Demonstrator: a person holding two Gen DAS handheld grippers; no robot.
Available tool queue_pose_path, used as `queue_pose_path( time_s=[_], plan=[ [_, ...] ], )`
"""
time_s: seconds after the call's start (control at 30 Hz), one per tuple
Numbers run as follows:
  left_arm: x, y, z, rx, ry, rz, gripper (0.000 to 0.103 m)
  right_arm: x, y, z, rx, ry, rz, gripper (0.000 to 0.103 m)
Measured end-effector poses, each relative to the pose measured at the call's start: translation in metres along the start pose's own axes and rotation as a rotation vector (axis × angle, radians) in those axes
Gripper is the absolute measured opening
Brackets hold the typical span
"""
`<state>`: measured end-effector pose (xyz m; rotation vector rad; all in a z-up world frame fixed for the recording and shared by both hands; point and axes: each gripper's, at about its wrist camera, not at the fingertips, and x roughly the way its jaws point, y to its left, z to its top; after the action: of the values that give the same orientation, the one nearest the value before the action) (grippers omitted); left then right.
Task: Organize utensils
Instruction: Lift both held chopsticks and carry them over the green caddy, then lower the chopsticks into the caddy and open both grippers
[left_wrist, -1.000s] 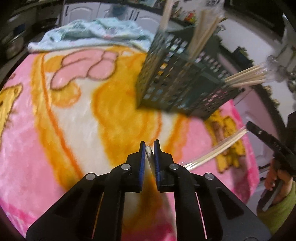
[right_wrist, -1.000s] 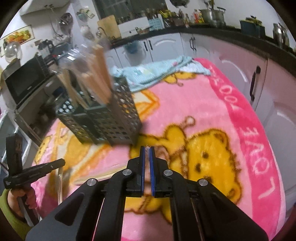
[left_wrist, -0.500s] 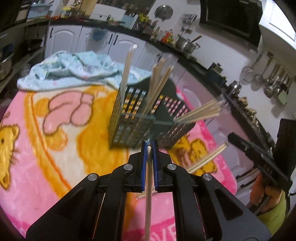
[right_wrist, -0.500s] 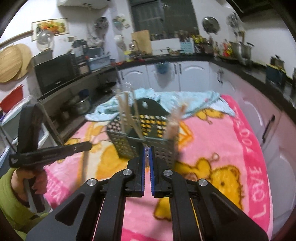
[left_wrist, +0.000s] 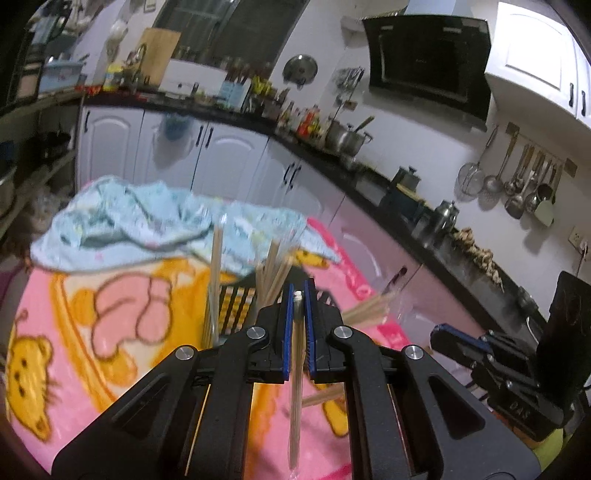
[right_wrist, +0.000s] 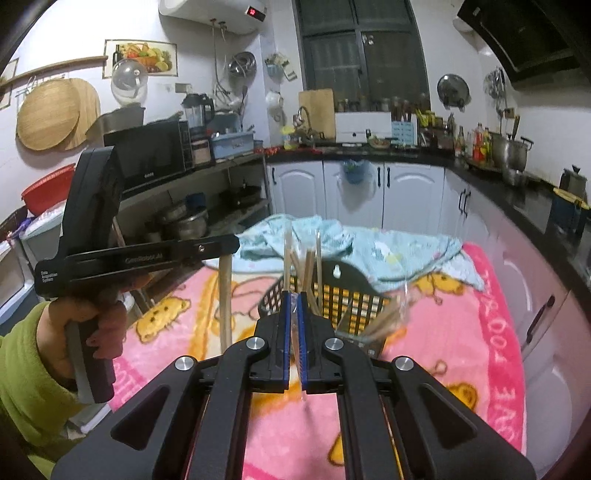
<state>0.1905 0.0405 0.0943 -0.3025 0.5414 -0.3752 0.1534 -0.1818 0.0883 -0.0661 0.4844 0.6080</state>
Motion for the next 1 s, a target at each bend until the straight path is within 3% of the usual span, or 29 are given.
queue_pose_path(
  time_s=[0.53, 1.0],
  plan=[
    [-0.006, -0.043, 0.075, 0.065, -0.2, 0.005, 0.003, -0.031, -0.013, 0.064, -0.014, -0.168, -0.05, 0.004],
    [0.024, -0.054, 0.097, 0.115, -0.292, 0.075, 0.003, -0.029, -0.05, 0.092, 0.025, -0.219, -0.13, 0.004]
  ],
)
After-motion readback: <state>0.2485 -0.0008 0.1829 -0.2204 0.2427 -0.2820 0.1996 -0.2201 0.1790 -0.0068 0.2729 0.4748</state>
